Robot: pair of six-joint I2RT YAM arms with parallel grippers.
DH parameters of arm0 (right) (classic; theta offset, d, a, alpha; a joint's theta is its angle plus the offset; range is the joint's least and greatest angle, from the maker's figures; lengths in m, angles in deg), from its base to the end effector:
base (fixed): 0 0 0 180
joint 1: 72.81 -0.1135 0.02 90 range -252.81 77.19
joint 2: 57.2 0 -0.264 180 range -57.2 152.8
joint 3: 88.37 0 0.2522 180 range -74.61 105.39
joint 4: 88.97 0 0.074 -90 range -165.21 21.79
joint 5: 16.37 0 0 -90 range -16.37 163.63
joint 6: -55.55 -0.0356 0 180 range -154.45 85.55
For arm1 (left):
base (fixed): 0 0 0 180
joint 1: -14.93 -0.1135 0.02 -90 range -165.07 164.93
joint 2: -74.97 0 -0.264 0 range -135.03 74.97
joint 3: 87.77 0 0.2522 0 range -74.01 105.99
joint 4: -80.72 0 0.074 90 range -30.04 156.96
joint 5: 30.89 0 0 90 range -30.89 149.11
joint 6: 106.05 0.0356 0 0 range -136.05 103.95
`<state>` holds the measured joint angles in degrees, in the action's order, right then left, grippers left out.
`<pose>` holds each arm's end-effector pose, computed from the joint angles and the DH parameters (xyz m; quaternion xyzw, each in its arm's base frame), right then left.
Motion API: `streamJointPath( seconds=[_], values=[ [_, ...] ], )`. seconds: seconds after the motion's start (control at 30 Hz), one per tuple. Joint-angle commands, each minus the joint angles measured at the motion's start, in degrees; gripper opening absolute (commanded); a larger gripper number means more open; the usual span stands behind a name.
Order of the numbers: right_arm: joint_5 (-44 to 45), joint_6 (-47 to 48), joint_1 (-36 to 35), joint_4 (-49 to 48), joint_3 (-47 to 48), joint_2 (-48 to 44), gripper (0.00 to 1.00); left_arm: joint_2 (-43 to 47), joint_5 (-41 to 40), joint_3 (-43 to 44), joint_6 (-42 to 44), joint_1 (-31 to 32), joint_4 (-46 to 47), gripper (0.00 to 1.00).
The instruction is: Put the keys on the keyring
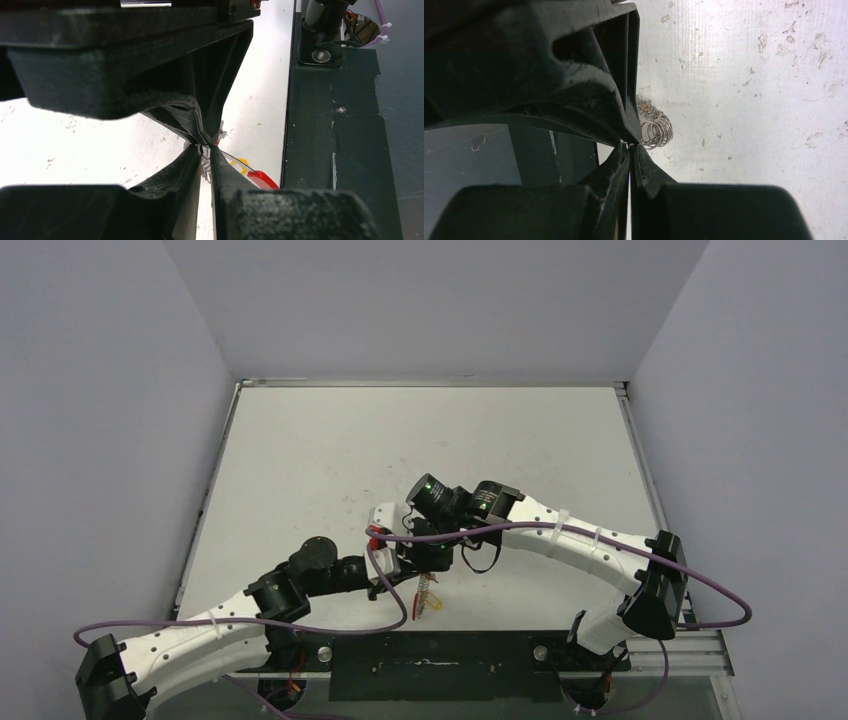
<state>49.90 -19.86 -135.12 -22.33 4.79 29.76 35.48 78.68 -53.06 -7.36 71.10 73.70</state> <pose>0.1310 0.2805 0.3116 -0.6295 0.7084 0.2828 0.1479 0.0863 -0.1502 0.2384 0.5006 0.5880 -0.3709 0.5158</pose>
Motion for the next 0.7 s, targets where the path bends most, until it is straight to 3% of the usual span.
streamJointPath(
  seconds=[0.0, 0.17, 0.4, 0.47, 0.57, 0.67],
  values=[
    [-1.1, 0.4, -0.7, -2.9, 2.0, -1.3, 0.00, -1.1, 0.3, 2.4, 0.7, 0.0, -1.4, 0.11],
    [-1.2, 0.5, -0.7, -3.0, 2.0, -1.4, 0.00, -0.8, 0.0, 2.6, 1.0, 0.0, -2.1, 0.18],
    [-1.9, 0.9, -0.8, -3.1, 1.9, -1.7, 0.00, -3.1, 1.3, 2.3, 0.9, 0.0, -0.3, 0.19],
    [-2.0, 0.9, -0.7, -3.2, 1.8, -1.8, 0.00, -3.7, 1.4, 2.5, 1.1, 0.0, -0.4, 0.17],
    [-2.0, 1.0, -0.7, -3.4, 1.6, -2.0, 0.00, -4.4, 1.8, 2.8, 1.6, 0.0, -1.0, 0.01],
    [-2.1, 1.0, -0.7, -3.4, 1.6, -1.9, 0.00, -4.4, 1.9, 3.0, 1.8, 0.1, -0.9, 0.00]
  ],
)
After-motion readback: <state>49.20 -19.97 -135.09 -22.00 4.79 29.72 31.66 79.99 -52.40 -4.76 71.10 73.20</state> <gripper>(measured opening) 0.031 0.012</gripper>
